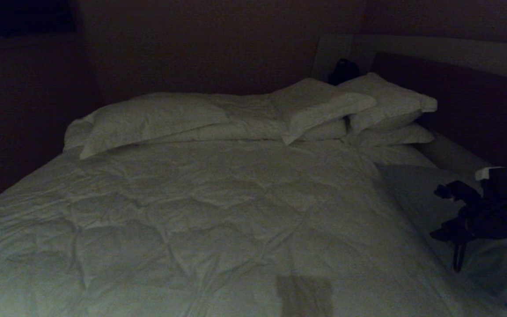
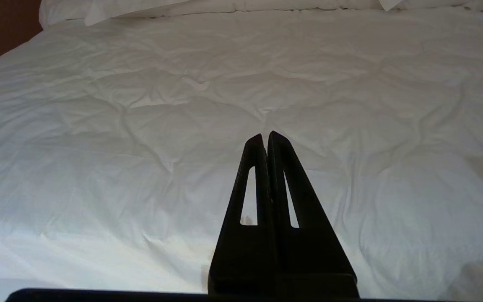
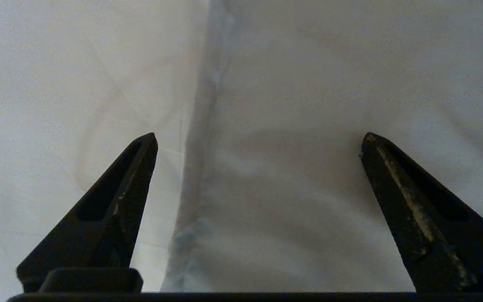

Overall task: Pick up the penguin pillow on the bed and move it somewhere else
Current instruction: Pick up the pillow

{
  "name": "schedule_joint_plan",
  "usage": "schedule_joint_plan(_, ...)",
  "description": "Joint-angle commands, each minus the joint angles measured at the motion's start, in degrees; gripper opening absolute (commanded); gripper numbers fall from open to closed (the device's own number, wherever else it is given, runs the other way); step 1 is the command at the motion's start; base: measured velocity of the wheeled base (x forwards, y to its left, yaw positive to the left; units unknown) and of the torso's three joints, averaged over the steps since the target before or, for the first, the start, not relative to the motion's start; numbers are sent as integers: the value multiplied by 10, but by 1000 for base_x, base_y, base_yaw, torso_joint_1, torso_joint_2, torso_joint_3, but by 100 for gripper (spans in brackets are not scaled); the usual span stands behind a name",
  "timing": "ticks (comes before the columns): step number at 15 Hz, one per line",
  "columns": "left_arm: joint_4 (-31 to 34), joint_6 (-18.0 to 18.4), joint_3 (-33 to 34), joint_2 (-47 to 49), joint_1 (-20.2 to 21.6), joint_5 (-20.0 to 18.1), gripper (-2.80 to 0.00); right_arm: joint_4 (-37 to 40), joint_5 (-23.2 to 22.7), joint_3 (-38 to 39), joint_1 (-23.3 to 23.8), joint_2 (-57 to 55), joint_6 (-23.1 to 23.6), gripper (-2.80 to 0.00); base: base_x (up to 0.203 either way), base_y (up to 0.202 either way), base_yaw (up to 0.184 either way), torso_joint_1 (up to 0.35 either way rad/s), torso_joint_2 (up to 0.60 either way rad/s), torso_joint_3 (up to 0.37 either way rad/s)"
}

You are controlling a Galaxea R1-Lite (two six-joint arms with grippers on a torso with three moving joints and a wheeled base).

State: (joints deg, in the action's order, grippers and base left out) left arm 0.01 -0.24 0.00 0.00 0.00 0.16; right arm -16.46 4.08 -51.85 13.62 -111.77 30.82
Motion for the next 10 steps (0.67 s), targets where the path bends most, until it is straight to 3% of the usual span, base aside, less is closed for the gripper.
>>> schedule_joint_plan(1, 0, 0, 0, 0, 0, 0, -280, -1, 21, -2, -1, -19, 8, 0, 0, 0, 0, 0, 0, 0)
schedule_joint_plan(7, 0, 0, 0, 0, 0, 0, -280, -1, 38, -14, 7, -19, 9, 0, 0, 0, 0, 0, 0, 0)
schedule_joint_plan(10, 0, 0, 0, 0, 0, 0, -280, -1, 80, -17, 11, -15, 12, 0, 0, 0, 0, 0, 0, 0)
